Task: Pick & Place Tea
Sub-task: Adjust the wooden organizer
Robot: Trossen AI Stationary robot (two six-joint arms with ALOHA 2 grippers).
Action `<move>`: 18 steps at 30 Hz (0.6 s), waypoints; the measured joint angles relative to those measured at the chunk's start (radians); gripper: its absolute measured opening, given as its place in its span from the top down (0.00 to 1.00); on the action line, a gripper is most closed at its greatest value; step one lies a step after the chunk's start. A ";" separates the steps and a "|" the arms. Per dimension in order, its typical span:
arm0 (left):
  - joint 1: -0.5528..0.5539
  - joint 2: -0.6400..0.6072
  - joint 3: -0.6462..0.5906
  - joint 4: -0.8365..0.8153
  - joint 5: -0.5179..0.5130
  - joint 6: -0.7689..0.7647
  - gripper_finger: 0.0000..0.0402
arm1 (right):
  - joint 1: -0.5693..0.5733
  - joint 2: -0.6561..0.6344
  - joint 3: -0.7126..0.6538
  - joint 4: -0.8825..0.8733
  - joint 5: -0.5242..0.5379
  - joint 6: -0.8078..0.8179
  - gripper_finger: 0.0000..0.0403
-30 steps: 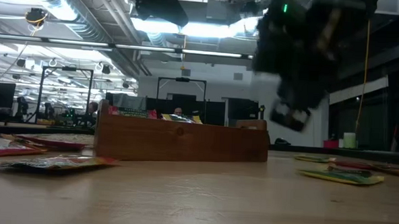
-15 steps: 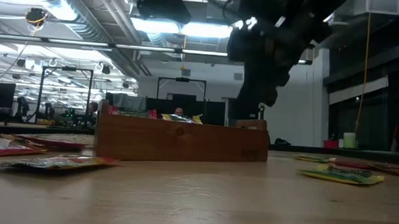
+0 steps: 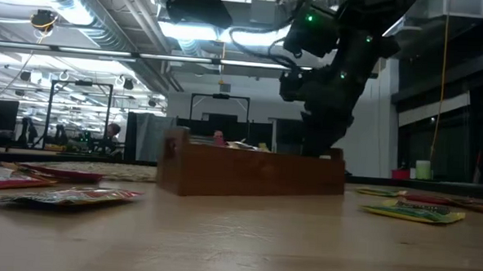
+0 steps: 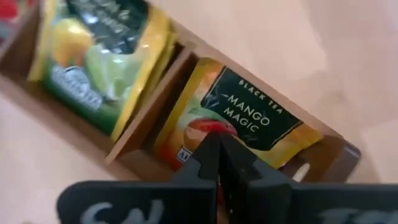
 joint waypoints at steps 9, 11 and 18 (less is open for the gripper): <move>0.000 0.000 0.000 0.001 -0.013 0.000 0.95 | -0.079 0.000 0.000 -0.060 0.123 0.041 0.98; 0.000 0.000 0.000 0.001 -0.013 0.000 0.95 | -0.099 0.000 0.000 -0.078 0.143 0.052 0.98; 0.000 0.000 0.000 0.001 -0.013 0.000 0.96 | -0.146 -0.013 0.000 -0.085 0.158 0.043 0.99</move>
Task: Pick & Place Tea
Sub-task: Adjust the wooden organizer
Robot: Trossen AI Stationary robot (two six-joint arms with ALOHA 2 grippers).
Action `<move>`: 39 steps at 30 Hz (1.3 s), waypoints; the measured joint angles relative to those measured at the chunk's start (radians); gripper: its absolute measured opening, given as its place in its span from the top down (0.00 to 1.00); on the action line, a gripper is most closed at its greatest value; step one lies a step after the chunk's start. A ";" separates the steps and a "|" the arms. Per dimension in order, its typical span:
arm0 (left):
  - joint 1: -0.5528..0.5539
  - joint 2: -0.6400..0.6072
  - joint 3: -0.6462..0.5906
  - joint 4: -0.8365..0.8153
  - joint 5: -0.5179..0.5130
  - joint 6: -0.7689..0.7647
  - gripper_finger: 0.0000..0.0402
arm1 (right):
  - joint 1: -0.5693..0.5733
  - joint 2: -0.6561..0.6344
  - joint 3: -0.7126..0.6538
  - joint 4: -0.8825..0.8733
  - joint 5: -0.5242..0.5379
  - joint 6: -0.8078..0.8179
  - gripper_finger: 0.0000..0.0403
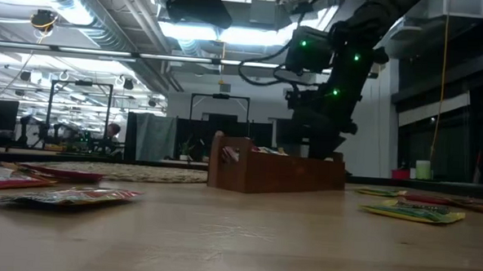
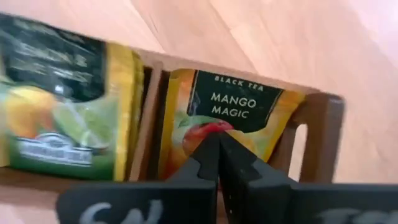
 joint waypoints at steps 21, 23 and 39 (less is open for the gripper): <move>0.000 0.000 0.000 -0.001 0.000 0.000 0.95 | 0.280 -0.073 0.073 0.100 -0.174 0.073 0.99; 0.000 0.000 0.000 -0.001 0.000 0.000 0.96 | 0.304 -0.050 0.073 0.116 -0.172 0.100 0.99; 0.000 0.000 0.000 -0.001 -0.002 0.000 0.95 | 0.336 0.140 0.073 0.305 -0.173 0.105 0.99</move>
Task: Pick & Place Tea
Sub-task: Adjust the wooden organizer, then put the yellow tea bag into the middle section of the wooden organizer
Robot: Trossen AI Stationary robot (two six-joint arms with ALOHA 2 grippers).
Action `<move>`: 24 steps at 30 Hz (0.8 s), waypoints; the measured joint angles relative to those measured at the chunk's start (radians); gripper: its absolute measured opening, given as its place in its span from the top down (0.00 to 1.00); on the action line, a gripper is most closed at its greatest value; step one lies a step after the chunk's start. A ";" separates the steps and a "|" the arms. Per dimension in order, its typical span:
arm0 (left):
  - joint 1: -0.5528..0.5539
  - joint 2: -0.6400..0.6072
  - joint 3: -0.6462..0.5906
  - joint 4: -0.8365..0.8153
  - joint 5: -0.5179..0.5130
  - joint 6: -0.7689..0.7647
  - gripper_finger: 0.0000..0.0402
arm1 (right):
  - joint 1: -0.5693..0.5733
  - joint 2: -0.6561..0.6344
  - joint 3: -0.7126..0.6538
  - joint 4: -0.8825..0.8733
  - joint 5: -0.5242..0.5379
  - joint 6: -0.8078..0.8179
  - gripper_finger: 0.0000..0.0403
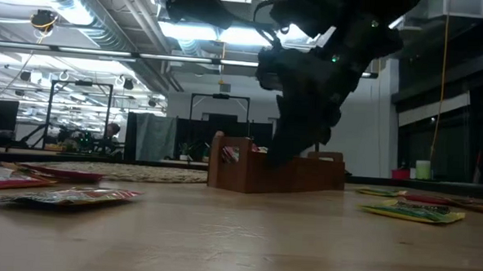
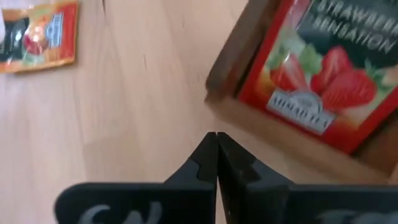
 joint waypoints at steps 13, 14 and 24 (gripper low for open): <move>0.000 0.000 0.000 0.006 0.004 -0.001 0.95 | -0.055 0.009 0.000 0.180 0.184 -0.176 0.98; 0.000 0.000 0.000 0.006 0.010 -0.001 0.95 | -0.058 0.009 0.000 0.186 0.191 -0.190 0.98; -0.001 0.000 0.000 0.012 0.103 -0.003 0.96 | -0.024 -0.175 0.000 -0.068 -0.144 -0.104 0.98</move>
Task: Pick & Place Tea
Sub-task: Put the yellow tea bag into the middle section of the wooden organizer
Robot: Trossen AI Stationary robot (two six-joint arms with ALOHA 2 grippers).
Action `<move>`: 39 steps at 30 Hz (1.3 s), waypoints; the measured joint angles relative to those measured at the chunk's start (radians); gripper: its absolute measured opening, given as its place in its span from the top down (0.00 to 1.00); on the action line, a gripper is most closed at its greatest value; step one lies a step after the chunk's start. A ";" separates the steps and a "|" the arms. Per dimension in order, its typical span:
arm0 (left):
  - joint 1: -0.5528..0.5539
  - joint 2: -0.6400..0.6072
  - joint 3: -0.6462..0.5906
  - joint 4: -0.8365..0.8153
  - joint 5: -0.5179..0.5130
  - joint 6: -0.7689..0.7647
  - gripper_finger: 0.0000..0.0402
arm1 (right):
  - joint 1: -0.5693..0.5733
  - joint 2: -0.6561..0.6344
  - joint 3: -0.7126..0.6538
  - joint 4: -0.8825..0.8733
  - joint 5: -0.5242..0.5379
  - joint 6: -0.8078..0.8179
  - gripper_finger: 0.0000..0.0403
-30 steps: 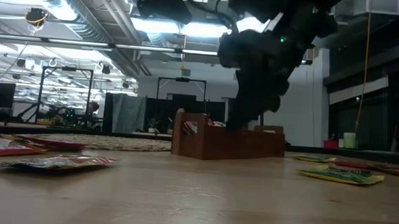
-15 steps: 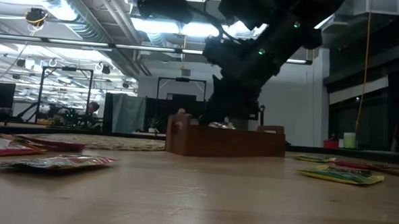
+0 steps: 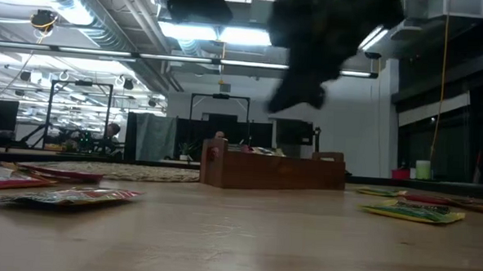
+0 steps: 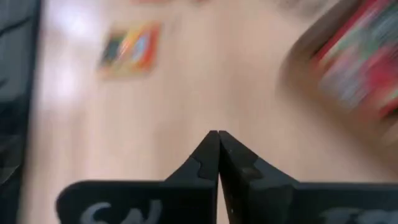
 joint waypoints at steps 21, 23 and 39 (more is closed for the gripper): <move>-0.032 0.304 0.000 0.276 0.188 -0.027 1.00 | 0.290 -0.011 -0.133 -0.214 0.113 0.519 0.99; -0.038 0.330 0.000 0.293 0.163 -0.026 0.99 | 0.289 -0.011 -0.182 -0.175 0.113 0.559 0.99; -0.031 0.445 -0.001 0.353 0.136 -0.031 0.99 | 0.263 0.081 -0.275 0.241 0.115 0.531 0.99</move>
